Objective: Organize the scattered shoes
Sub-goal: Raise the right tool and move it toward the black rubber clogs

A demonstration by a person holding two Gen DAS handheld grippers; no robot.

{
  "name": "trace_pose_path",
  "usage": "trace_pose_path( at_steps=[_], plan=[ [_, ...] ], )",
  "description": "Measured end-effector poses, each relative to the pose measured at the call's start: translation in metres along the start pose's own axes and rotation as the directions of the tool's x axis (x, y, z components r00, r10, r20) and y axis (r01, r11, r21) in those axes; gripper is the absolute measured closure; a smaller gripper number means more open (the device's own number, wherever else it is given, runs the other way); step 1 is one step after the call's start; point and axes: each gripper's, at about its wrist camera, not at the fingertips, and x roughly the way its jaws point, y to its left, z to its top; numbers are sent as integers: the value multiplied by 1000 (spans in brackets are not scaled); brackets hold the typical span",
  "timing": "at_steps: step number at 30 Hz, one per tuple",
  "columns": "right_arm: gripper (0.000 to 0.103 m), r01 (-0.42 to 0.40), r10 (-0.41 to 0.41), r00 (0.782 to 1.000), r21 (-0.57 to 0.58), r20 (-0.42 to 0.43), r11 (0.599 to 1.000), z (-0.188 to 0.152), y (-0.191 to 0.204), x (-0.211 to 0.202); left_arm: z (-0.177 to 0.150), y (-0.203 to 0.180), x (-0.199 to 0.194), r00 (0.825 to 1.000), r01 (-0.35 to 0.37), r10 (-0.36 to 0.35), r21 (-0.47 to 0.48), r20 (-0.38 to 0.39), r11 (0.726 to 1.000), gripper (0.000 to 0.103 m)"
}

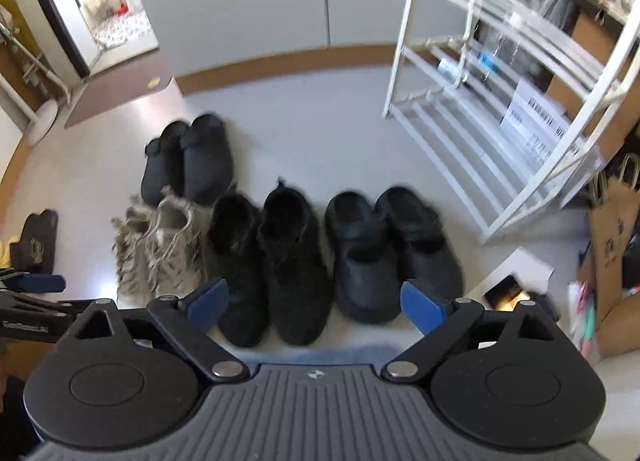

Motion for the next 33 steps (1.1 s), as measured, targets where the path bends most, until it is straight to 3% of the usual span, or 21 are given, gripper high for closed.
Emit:
trace_pose_path(
  at_steps=[3,9,11,16,20,22,25,30,33],
  plan=[
    [7,11,-10,999,28,-39,1000,-1,-6,3,-1,3,5,1000,15,-15,-13,-3,1000,1],
    [6,45,-45,999,38,-11,998,3,2,2,-8,7,10,1000,23,-23,-8,-15,1000,1],
    [6,62,-59,997,61,-49,996,1,2,8,-8,10,9,1000,24,-24,-12,-11,1000,1],
    [6,-11,15,999,69,-49,998,-8,4,3,-6,8,7,999,52,-52,-14,-10,999,1],
    [6,48,-45,998,60,-41,997,-23,-9,20,-6,-4,12,998,62,-61,29,-21,998,1],
    [8,66,-60,994,64,-92,996,-30,-18,35,-6,-8,17,998,57,-55,60,-35,997,2],
    [12,-3,8,995,49,-96,999,-31,-21,38,-2,-7,24,997,36,-32,51,-67,998,2],
    [11,-4,10,997,64,-80,998,-25,-21,36,11,-6,24,998,3,-1,39,-62,999,5],
    [11,-11,15,998,72,-66,997,-19,-20,41,18,0,24,997,16,-17,-7,-75,1000,5]
  ],
)
